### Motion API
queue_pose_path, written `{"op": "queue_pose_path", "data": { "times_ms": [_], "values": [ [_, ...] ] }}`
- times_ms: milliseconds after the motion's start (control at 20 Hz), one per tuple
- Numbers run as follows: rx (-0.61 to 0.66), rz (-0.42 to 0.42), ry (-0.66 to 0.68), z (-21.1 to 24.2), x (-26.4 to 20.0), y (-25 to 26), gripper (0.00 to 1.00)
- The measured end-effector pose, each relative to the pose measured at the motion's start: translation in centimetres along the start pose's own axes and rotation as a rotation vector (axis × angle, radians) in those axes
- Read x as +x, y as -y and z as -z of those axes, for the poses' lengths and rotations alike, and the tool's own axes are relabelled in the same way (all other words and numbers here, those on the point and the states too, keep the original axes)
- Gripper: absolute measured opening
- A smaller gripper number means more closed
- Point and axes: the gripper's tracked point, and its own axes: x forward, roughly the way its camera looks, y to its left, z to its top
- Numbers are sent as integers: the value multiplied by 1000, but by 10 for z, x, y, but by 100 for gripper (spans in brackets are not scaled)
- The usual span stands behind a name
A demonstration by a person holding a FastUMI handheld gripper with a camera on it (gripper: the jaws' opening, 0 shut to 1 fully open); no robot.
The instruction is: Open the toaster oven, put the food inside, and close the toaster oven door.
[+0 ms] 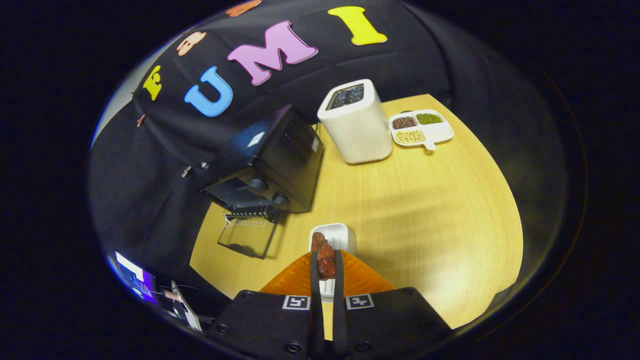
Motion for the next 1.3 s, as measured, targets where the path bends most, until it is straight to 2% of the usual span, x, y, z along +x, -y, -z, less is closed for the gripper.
{"op": "queue_pose_path", "data": {
  "times_ms": [250,500,750,950,1100,1300],
  "values": [
    [22,-116,136,-2,14,-117,11],
    [13,-158,224,7,74,-200,11],
    [12,-145,282,3,151,-236,11],
    [5,-113,324,-12,204,-233,11],
    [15,-116,359,-24,228,-231,11],
    [13,-54,357,-28,246,-209,11]
  ]
}}
